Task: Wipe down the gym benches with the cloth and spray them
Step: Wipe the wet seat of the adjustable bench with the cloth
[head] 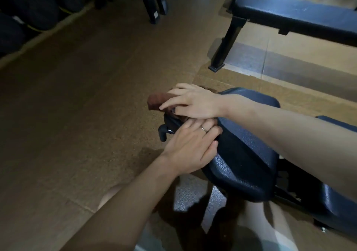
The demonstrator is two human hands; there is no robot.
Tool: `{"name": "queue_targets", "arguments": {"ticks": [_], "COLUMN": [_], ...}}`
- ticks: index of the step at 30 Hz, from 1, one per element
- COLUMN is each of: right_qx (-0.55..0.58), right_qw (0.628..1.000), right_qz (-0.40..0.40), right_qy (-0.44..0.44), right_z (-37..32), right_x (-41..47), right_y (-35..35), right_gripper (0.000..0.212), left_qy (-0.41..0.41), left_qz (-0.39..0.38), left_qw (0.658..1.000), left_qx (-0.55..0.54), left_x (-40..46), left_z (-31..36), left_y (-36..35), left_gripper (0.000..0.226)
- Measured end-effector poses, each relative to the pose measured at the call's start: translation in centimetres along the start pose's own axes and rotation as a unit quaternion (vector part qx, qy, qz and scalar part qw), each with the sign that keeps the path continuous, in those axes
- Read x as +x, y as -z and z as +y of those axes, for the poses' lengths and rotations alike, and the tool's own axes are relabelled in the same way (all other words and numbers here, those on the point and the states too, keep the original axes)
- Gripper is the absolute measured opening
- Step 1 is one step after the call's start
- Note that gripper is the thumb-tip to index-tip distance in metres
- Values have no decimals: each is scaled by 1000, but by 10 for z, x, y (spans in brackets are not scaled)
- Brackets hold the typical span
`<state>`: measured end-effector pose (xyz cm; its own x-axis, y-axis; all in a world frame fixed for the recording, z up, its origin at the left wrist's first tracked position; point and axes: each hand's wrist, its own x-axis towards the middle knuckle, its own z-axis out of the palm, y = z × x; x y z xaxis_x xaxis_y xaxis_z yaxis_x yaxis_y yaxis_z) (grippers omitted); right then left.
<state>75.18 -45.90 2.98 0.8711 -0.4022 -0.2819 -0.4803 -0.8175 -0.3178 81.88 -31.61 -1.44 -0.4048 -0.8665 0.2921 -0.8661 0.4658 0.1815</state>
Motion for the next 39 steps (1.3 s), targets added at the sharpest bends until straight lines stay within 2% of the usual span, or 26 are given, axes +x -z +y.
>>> {"name": "queue_targets", "arguments": {"ticks": [4, 8, 10, 12, 15, 20, 23, 26, 29, 32, 35, 39], "right_qx": [3, 120, 90, 80, 130, -11, -5, 55, 9, 3, 27, 89], "right_qw": [999, 980, 974, 977, 982, 999, 999, 994, 976, 941, 891, 865], "right_qz": [35, 81, 99, 106, 95, 49, 42, 76, 143, 257, 329, 364], "right_qy": [-3, -140, -183, -168, -93, 1, -1, -63, -164, -221, -312, -334], "right_z": [14, 41, 47, 46, 32, -1, 2, 33, 82, 106, 96, 40], "right_x": [3, -3, -10, -12, -7, 13, 13, -7, -54, -107, -147, -188], "right_y": [1, 5, 2, -1, 2, -1, 3, 6, -4, -27, -59, -101], "right_gripper": [39, 28, 30, 35, 36, 36, 36, 39, 41, 44, 48, 52], "left_qy": [-6, -2, 2, 3, -3, 5, 0, 6, 9, 10, 7, 9], "left_qz": [-1, 1, -4, -7, -8, -17, -22, -21, -25, -25, -19, -15], "left_qw": [1000, 1000, 1000, 1000, 1000, 1000, 1000, 1000, 1000, 999, 1000, 1000], "left_qx": [-13, -4, -6, -8, -12, 1, -2, -13, -14, -19, -20, -18], "left_x": [1, 0, 0, 1, 1, 2, 2, 1, 1, 2, 1, 2], "left_z": [-1, -1, 0, 0, 0, 0, -1, -1, -1, -2, -2, -2], "left_y": [0, -1, 1, 2, 2, 3, 3, 2, 0, 1, 0, -1], "left_gripper": [33, 32, 32, 33, 33, 32, 31, 33, 34, 34, 33, 31]}}
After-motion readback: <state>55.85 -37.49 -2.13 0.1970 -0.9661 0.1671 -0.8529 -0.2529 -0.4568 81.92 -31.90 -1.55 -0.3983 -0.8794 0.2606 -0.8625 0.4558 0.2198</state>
